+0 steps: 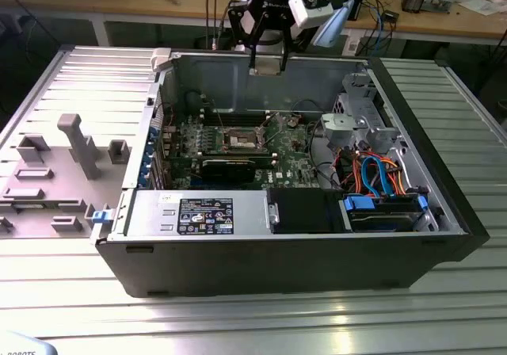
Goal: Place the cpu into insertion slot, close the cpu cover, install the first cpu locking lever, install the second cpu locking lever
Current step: 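Place the cpu into insertion slot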
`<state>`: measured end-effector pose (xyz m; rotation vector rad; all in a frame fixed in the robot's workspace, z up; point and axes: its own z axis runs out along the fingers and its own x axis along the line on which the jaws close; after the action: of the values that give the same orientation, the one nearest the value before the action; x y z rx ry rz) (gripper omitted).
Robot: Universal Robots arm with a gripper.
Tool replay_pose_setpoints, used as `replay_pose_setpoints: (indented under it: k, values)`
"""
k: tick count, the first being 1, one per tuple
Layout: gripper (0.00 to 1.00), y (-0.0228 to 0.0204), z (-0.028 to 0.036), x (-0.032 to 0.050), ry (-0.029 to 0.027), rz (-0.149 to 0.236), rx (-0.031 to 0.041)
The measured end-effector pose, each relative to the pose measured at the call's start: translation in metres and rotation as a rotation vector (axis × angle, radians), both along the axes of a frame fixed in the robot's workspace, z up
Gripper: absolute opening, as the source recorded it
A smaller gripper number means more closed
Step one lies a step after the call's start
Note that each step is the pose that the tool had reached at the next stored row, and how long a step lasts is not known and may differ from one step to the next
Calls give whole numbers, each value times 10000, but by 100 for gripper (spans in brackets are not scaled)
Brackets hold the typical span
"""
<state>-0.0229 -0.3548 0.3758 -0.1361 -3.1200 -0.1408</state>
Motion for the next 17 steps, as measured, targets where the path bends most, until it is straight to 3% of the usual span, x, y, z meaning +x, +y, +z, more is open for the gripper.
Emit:
replay_pose_setpoints:
  k: [3, 17]
  values:
    - [54, 0, -5, -7, 1, -469, -2]
    - [54, 0, -6, -24, -1, -655, -1]
